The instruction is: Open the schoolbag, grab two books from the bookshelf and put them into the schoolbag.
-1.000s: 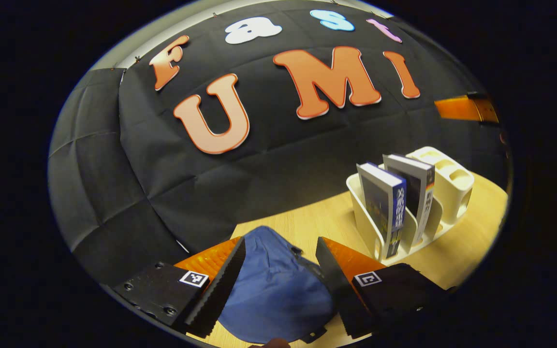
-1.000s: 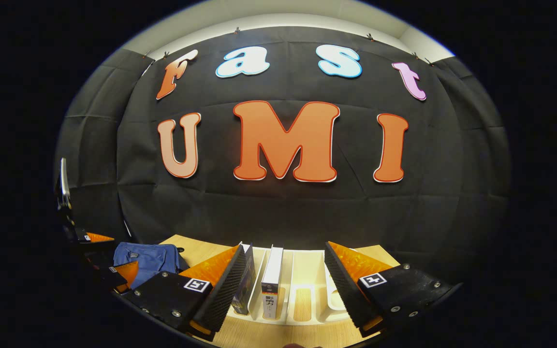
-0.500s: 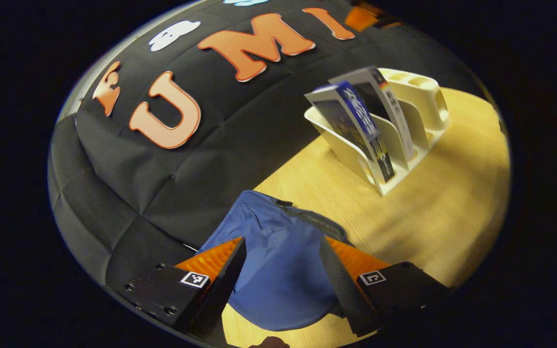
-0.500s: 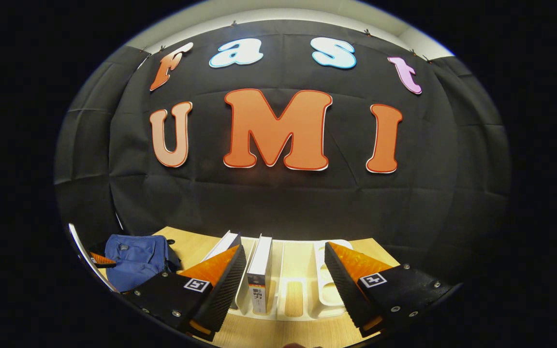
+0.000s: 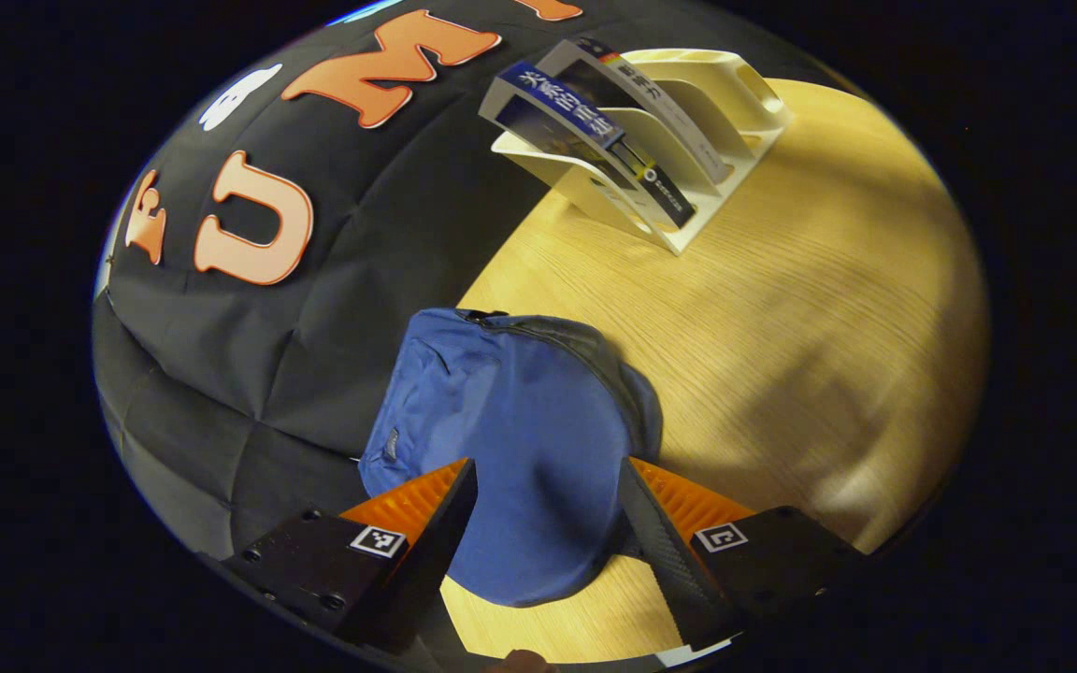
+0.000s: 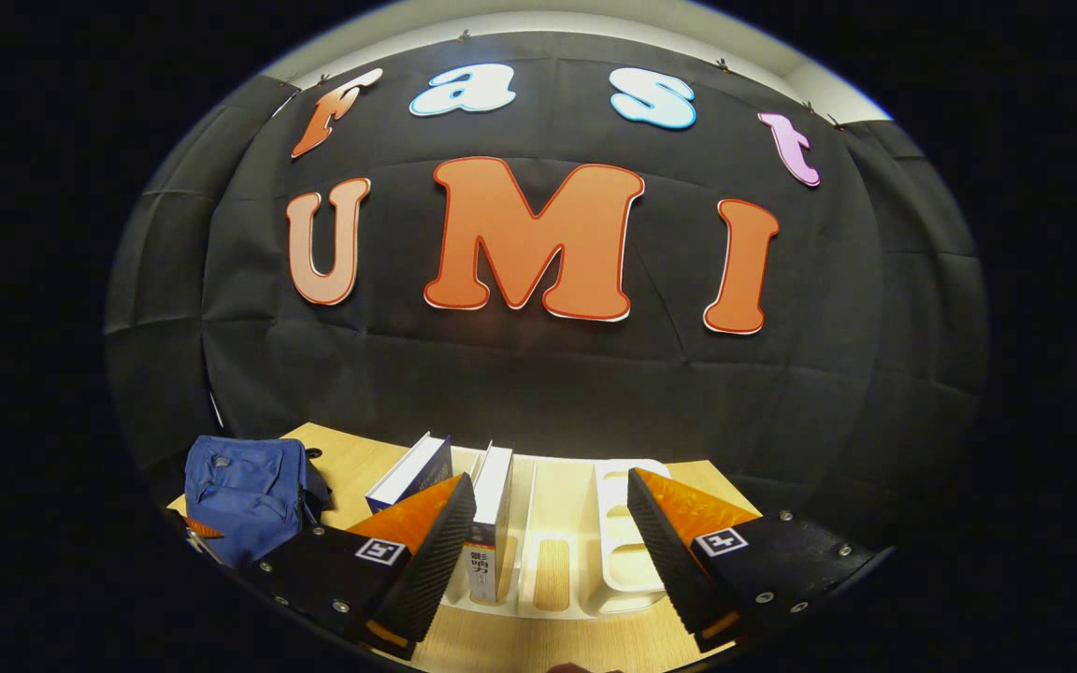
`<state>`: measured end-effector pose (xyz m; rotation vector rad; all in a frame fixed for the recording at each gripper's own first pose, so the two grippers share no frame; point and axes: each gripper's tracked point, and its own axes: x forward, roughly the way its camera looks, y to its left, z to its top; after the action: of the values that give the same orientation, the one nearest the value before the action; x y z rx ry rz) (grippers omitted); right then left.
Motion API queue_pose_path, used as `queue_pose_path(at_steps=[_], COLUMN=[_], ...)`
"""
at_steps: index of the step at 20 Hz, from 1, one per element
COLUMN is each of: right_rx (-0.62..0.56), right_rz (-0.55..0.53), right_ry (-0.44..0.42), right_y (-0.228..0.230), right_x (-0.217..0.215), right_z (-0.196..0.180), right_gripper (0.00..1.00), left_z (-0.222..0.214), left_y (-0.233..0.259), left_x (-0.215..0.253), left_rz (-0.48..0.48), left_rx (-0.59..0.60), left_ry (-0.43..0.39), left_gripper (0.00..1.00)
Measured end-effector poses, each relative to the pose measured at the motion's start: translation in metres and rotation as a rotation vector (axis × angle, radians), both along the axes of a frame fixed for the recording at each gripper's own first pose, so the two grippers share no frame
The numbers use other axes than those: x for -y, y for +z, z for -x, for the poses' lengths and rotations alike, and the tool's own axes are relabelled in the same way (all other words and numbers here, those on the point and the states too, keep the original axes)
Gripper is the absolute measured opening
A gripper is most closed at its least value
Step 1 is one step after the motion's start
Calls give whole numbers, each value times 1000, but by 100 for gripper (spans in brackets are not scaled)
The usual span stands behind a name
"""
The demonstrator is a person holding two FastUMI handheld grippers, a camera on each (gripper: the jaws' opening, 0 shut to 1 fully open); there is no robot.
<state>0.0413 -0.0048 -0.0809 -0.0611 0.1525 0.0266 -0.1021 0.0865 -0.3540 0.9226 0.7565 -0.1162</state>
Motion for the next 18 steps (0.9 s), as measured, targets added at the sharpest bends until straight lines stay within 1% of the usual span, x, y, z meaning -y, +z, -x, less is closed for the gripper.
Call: queue_pose_path(at_steps=[2,4,5,6,7,9,10,11,12,13,14,15,17,18], right_rx=[-6,1,3,0,-2,4,7,5,2,1,3,8,17,15], right_rz=[-4,1,3,2,1,9,14,14,12,8,8,13,19,20], right_ry=[1,-3,-5,-2,-1,-5,-7,-6,-8,-7,-5,-7,-8,-2], right_y=[-2,0,0,0,-1,1,1,0,0,1,2,4,6,7], right_x=[-2,-1,-1,-2,-2,0,0,0,-1,-1,-3,-2,-4,-7], right_z=[-2,-2,-2,-2,-2,-1,-1,-1,-1,-1,0,0,1,2], right_gripper=[96,96,96,97,96,96,96,97,96,96,96,96,96,96], left_z=[5,9,11,12,11,10,7,7,8,8,6,6,5,5], left_y=[-6,-13,-21,-28,-28,-24,-22,-25,-28,-31,-30,-30,-31,-32], left_x=[1,-15,-21,-23,-26,-26,-26,-26,-25,-26,-24,-23,-22,-24], left_rz=[-2,-30,-25,-24,-43,-23,-18,-11,2,3,2,2,19,17], left_rx=[-15,-52,-72,-88,-92,-88,-86,-101,-130,-142,-151,-156,-169,-180], left_ry=[-10,37,53,51,42,50,52,54,52,47,35,27,26,35], left_gripper=[96,96,96,96,96,96,92,89,84,88,66,63,39,16])
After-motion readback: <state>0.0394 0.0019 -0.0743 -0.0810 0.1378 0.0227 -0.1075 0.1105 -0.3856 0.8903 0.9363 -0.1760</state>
